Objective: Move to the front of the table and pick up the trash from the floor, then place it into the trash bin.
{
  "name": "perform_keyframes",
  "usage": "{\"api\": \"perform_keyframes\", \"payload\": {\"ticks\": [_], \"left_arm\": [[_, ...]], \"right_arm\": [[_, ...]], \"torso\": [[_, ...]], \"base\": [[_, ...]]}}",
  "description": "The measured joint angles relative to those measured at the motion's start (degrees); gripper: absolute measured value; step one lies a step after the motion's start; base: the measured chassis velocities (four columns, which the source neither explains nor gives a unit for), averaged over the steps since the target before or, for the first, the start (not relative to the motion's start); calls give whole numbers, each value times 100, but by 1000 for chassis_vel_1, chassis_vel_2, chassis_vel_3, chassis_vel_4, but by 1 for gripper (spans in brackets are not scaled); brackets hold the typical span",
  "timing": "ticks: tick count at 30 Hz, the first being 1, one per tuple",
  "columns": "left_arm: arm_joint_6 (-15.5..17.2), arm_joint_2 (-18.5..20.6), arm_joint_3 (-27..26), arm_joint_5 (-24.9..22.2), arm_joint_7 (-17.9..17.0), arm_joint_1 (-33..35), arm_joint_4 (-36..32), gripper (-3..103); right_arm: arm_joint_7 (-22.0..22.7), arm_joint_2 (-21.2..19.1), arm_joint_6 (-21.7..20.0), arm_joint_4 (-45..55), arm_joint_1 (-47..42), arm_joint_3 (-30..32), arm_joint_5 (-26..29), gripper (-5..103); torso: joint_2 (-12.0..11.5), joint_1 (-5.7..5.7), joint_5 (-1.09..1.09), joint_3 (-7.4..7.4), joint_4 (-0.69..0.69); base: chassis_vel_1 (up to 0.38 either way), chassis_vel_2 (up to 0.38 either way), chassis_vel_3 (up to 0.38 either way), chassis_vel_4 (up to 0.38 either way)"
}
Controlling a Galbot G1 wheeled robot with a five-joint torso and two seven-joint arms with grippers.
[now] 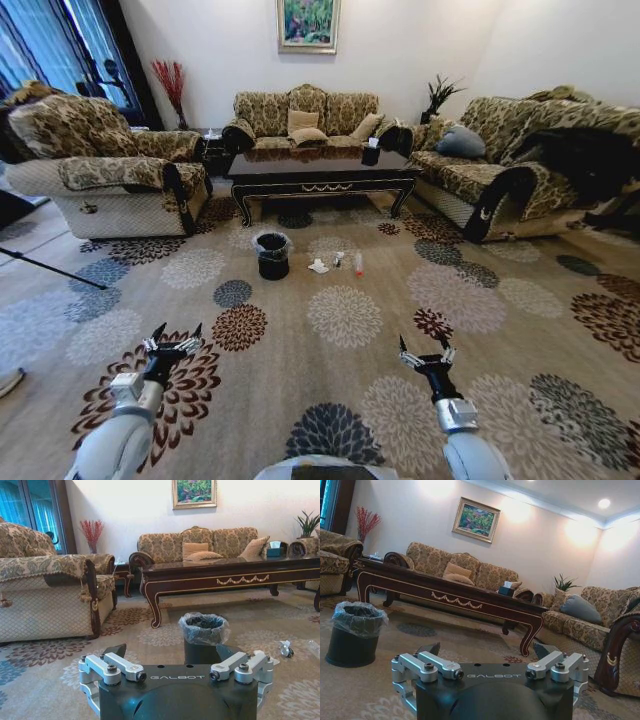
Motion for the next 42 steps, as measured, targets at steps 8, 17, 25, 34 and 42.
{"api": "perform_keyframes", "payload": {"ticks": [8, 17, 25, 34, 42], "left_arm": [[-34, -43, 15, 6, 1, -11, 13, 100], [-78, -72, 3, 17, 8, 100, 35, 100], [-116, -61, -27, 25, 33, 166, 8, 100], [-94, -58, -42, 26, 44, 115, 26, 100], [-85, -112, -9, 80, 76, 159, 57, 100]], "right_arm": [[-2, 8, 2, 20, -9, 8, 0, 100], [-12, 44, 2, 9, -13, -9, -18, 100], [-23, 143, 13, -9, -24, -48, -61, 100], [-21, 186, 3, -55, 22, -48, 0, 100], [8, 150, -27, -86, 84, 24, 32, 100]], "torso": [[-175, -66, 0, -108, 0], [-377, -128, 0, -247, 0], [-568, -193, 0, -375, 0], [-763, -249, 0, -514, 0], [-954, -311, 0, -642, 0]], "base": [[0, 0, 0, 0], [0, 0, 0, 0], [0, 0, 0, 0], [0, 0, 0, 0], [0, 0, 0, 0]]}}
